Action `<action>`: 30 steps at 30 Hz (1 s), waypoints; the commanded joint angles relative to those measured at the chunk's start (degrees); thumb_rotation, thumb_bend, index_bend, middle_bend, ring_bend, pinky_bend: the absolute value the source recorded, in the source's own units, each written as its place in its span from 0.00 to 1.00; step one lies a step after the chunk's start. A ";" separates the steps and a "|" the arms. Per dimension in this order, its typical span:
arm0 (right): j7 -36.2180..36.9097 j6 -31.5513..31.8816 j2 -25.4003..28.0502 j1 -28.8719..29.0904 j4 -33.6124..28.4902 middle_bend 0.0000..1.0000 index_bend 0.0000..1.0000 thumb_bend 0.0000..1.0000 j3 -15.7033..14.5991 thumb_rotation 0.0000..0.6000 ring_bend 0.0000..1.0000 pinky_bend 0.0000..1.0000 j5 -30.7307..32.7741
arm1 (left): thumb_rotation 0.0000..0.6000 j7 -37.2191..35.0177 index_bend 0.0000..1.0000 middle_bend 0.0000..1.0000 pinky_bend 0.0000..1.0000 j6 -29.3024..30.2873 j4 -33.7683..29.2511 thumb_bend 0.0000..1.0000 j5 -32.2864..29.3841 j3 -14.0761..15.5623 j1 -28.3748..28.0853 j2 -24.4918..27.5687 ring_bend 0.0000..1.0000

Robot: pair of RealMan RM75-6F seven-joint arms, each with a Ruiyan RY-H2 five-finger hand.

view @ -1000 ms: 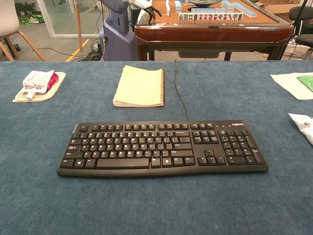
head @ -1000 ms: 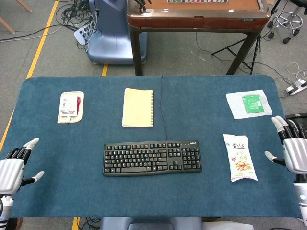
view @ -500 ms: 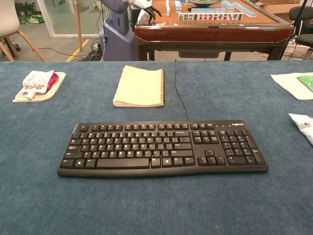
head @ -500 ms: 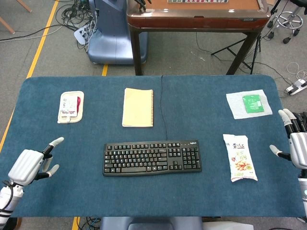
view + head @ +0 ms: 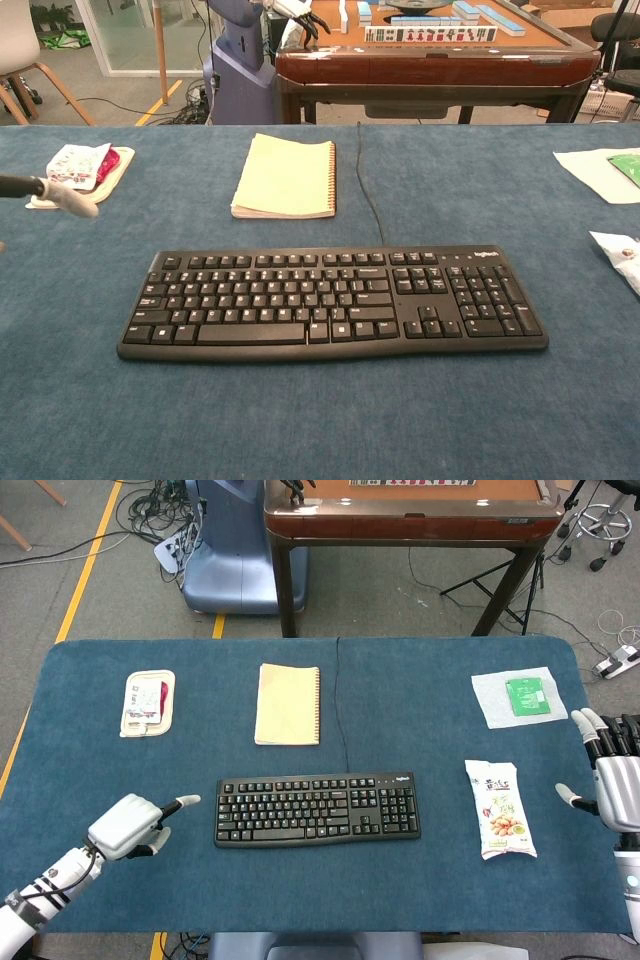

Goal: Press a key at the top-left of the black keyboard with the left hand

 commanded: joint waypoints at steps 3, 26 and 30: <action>-0.08 -0.35 -0.48 0.28 0.32 0.08 0.01 0.02 -0.15 1.00 0.10 0.04 0.00 | 1.00 1.81 0.12 1.00 1.00 -3.80 -0.82 0.59 -0.46 0.79 -3.01 -2.20 1.00; 0.90 0.48 -0.90 -0.43 1.32 0.08 0.01 0.02 -0.77 1.00 0.10 0.04 0.04 | 1.00 9.29 0.12 1.00 1.00 -15.36 1.14 0.59 -8.98 0.22 -11.67 -9.05 1.00; 1.22 0.58 -1.09 -0.53 1.65 0.08 0.01 0.02 -0.89 1.00 0.10 0.04 -0.09 | 1.00 11.09 0.14 1.00 1.00 -15.64 1.36 0.59 -10.86 0.72 -11.57 -9.29 1.00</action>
